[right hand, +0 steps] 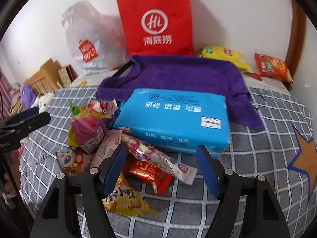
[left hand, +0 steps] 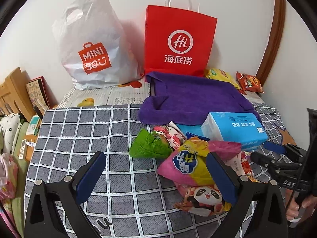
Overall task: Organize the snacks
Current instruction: 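Grasp the pink-and-white snack stick with the right gripper, then grasp the green triangular snack packet with the left gripper while the right gripper holds the stick, then carry both snacks over the purple towel and open the right gripper, then lower the green packet onto the purple towel and open the left gripper, then move the right gripper back toward the snack pile beside the tissue pack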
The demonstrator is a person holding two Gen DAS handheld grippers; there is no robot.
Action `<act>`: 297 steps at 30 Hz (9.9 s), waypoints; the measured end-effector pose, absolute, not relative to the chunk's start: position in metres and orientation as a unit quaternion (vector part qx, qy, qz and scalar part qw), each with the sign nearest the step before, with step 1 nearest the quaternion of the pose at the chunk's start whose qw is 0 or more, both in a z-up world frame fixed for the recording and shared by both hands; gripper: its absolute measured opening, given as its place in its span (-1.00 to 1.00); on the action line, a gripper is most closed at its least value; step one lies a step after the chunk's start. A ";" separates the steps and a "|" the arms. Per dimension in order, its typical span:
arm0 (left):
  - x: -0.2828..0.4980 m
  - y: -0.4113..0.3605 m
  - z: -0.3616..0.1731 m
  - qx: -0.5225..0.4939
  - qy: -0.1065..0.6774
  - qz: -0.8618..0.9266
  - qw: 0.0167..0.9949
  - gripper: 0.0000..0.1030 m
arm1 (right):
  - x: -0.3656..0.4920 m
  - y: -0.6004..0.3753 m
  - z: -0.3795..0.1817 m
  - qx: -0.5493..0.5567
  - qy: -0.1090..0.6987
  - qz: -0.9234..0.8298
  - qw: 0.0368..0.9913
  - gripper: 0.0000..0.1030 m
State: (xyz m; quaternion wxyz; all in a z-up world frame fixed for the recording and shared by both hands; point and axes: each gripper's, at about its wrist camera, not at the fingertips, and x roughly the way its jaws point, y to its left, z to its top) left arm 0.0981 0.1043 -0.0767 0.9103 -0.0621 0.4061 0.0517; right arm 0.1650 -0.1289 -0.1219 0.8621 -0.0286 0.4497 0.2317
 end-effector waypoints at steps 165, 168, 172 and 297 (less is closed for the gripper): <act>0.239 0.051 0.001 -0.121 0.419 -0.098 0.894 -0.31 | 0.260 -0.158 -0.014 -0.004 0.367 0.107 0.924 -0.58; 0.251 0.055 -0.001 -0.119 0.421 -0.092 0.894 -0.31 | 0.276 -0.156 -0.014 -0.007 0.366 0.107 0.924 -0.58; 0.265 0.061 -0.007 -0.119 0.428 -0.086 0.892 -0.31 | 0.298 -0.154 -0.016 -0.005 0.369 0.114 0.922 -0.58; 0.266 0.027 0.021 -0.027 0.397 -0.111 0.911 0.40 | 0.243 -0.203 -0.048 0.013 0.442 0.050 0.896 0.42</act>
